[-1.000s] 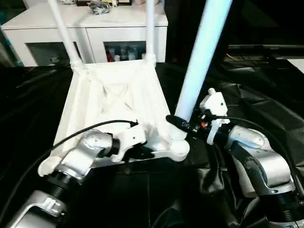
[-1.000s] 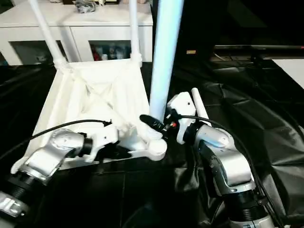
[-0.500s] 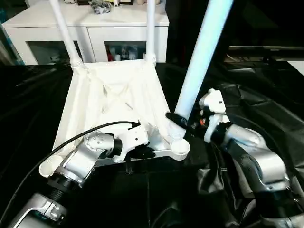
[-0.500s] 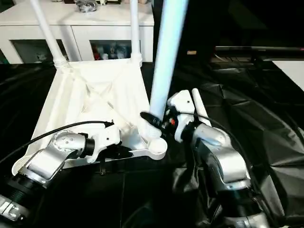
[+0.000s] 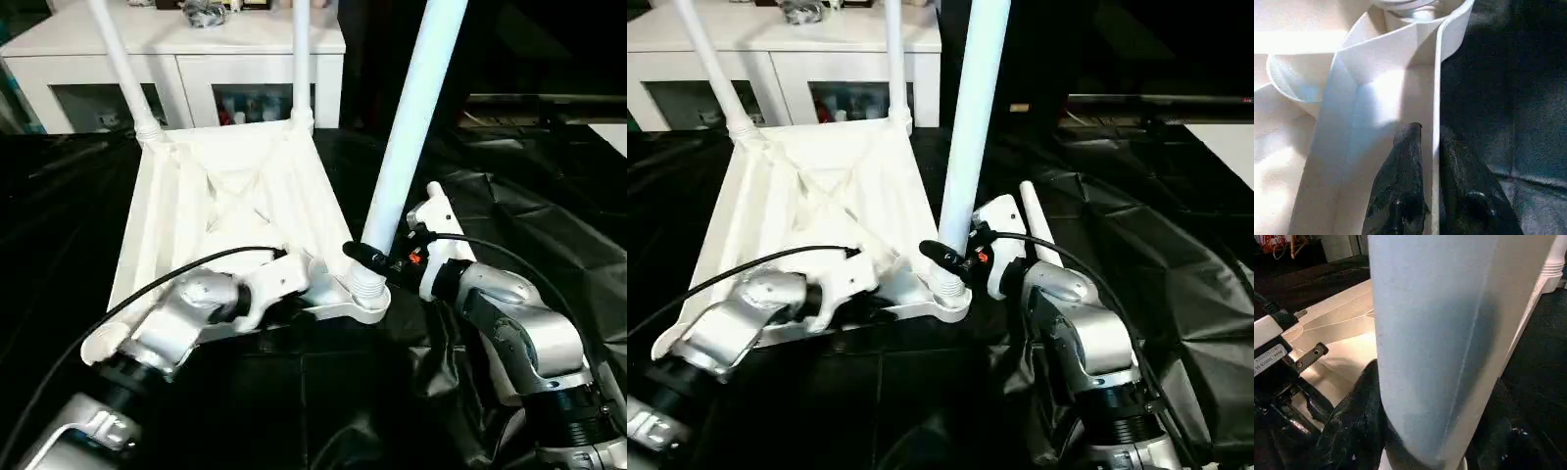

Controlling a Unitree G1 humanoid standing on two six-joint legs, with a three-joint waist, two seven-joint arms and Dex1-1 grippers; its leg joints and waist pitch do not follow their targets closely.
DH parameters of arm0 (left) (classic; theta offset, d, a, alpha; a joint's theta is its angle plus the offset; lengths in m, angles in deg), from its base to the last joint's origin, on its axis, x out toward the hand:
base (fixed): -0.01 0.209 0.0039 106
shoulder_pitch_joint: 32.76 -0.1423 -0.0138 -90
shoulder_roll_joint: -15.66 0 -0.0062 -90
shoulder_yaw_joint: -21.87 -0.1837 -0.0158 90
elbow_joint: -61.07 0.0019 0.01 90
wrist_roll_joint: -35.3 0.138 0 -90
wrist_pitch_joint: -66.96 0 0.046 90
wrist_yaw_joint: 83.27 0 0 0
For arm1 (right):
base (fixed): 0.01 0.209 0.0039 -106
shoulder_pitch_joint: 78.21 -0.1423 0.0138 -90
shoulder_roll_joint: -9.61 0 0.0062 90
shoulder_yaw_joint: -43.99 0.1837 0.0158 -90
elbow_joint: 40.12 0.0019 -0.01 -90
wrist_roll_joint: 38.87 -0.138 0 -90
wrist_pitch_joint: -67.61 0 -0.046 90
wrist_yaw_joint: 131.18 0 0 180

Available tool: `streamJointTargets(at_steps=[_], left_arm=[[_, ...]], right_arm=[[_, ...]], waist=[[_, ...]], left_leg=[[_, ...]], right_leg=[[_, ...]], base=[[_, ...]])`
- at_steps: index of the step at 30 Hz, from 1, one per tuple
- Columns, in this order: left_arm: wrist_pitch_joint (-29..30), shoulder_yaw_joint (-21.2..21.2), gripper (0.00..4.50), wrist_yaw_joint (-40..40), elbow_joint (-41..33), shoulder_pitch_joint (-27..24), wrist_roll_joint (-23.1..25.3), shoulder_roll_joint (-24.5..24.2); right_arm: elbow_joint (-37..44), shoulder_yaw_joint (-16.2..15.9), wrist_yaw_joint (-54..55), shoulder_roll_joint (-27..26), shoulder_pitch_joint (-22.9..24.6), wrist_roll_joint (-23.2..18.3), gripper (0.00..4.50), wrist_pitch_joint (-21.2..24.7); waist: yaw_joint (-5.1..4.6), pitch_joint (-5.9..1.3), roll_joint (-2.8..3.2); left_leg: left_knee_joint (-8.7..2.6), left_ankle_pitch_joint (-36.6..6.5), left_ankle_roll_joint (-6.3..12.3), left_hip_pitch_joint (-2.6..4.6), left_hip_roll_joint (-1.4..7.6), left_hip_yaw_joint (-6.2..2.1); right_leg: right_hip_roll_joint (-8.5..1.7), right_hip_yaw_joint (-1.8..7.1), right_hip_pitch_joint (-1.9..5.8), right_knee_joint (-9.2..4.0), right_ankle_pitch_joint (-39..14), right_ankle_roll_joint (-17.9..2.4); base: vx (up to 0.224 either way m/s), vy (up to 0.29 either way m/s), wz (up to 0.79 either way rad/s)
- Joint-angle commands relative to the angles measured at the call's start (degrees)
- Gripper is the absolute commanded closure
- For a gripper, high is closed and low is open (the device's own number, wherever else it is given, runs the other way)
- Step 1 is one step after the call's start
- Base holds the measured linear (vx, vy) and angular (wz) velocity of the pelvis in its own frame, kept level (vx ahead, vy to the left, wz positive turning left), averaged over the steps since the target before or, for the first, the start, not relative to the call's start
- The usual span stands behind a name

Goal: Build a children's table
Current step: Insert table leg to table base

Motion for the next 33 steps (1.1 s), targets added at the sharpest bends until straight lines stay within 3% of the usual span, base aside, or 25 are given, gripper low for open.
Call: streamJointTargets(at_steps=[1, 8, 12, 16, 21, 30, 33], left_arm=[[0.88, 0.67, 3.83, 1.19, 1.04, -0.19, 1.03, -1.31], [0.77, 1.97, 4.2, 1.39, 1.2, -0.24, -0.37, -0.8], [-1.99, 2.34, 4.5, 1.84, 2.38, -0.9, -0.66, -0.26], [-1.79, 2.37, 4.5, 1.74, 2.95, -1.36, -1.23, 0.04], [-3.0, 3.27, 4.5, 1.74, 2.44, -1.63, -2.68, 0.69], [-3.94, 4.24, 4.5, 1.82, 2.35, -2.02, -3.56, 1.21], [-3.92, 4.32, 4.5, 1.7, 2.19, -2.14, -3.47, 1.1]], right_arm=[[1.6, 0.61, -0.15, 0.33, -1.38, -0.62, 2.66, 0.21], [1.38, 0.14, -0.48, 0.82, -1.21, 0.18, 2.66, -0.63], [-0.49, -0.71, -0.88, 1.33, -0.98, 1.46, 2.66, -1.33], [-1.19, -1.05, -0.56, 1.2, -0.97, 1.95, 2.66, -1.25], [-2.14, -0.24, -0.15, 0.51, -1.24, 1.07, 2.66, -0.56], [-3.87, -0.84, -0.62, 0.4, -1.88, 1.29, 2.66, -0.48], [-4.5, -0.92, -0.84, 0.37, -1.92, 1.36, 2.66, -0.68]], waist=[[0.14, -3.29, -0.48], [0.16, -3.13, -0.4], [-0.04, -3.31, -0.45], [-0.13, -3.37, -0.45], [-0.25, -3.19, -0.34], [-0.37, -3.31, -0.39], [-0.34, -3.23, -0.35]], left_leg=[[-4.28, -9.58, 0.41, 0.98, 3.45, -1.37], [-4.45, -11.5, -0.27, 1.14, 3.52, -1.38], [-4.34, -10.13, -0.12, 0.9, 3.44, -1.4], [-4.16, -8.9, 0.66, 0.86, 3.33, -1.29], [-4.37, -10.39, 0.5, 0.92, 3.42, -1.36], [-4.26, -9.22, 0.92, 0.88, 3.42, -1.28], [-4.28, -9.9, 0.88, 0.93, 3.43, -1.27]], right_leg=[[-5.01, 2.83, 1.78, -5.06, -5.43, -11.61], [-5.08, 2.91, 1.62, -5.3, -7.7, -11.61], [-5.02, 2.89, 1.86, -5.1, -5.48, -11.43], [-4.99, 2.87, 1.94, -4.98, -3.1, -11.96], [-4.93, 2.84, 1.81, -5.26, -6.29, -11.84], [-4.9, 2.84, 1.85, -5.03, -3.87, -12.31], [-4.97, 2.87, 1.79, -5.19, -5.34, -12.14]], base=[[0.0, 0.0, 0.0], [0.0, 0.0, 0.0], [0.0, 0.0, 0.0], [0.0, 0.0, 0.0], [0.0, 0.0, 0.0], [0.0, 0.0, 0.0], [0.0, 0.0, 0.0]])
